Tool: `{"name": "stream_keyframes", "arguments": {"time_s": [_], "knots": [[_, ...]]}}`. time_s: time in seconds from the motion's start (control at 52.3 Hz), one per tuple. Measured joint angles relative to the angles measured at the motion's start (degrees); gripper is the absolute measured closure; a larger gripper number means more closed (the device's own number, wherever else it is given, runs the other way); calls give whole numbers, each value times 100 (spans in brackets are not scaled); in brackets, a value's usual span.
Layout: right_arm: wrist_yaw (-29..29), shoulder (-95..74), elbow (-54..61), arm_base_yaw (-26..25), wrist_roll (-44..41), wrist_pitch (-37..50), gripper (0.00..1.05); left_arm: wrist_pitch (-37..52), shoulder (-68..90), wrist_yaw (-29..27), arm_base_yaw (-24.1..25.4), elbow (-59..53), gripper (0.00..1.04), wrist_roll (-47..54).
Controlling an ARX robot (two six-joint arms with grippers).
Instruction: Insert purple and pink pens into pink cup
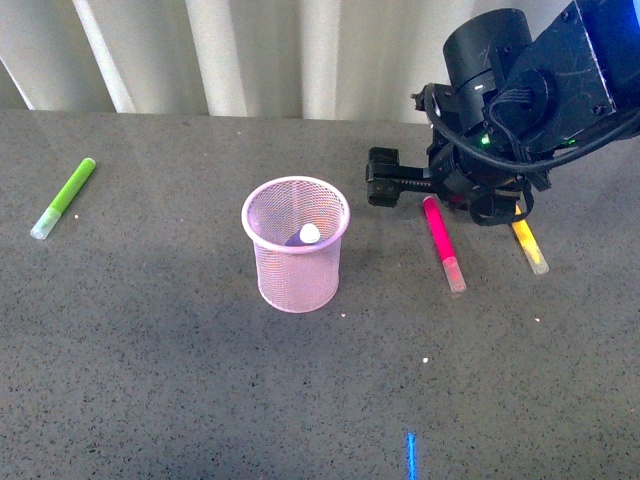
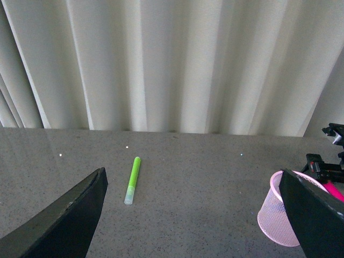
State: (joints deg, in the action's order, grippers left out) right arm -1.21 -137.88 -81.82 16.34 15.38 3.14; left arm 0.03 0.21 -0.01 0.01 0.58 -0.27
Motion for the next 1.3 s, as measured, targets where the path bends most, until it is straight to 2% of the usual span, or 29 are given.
{"name": "stream_keyframes", "arguments": {"time_s": [0.134,0.191,0.421,0.688,0.994,1.185,1.3], "knots": [[33,66,192,15,7,142,7,0,0,0,0,0,7,0],[90,72,214,15,9,164,12,0,0,0,0,0,7,0],[186,72,299,-37,35,229,54,0,0,0,0,0,7,0],[118,105,356,-131,98,299,92,0,0,0,0,0,7,0],[-94,374,603,-243,404,564,93,0,0,0,0,0,7,0],[-103,1134,1283,-291,581,1974,93,0,0,0,0,0,7,0],[-339,2188,2203,-166,542,3875,93,0,0,0,0,0,7,0]]}}
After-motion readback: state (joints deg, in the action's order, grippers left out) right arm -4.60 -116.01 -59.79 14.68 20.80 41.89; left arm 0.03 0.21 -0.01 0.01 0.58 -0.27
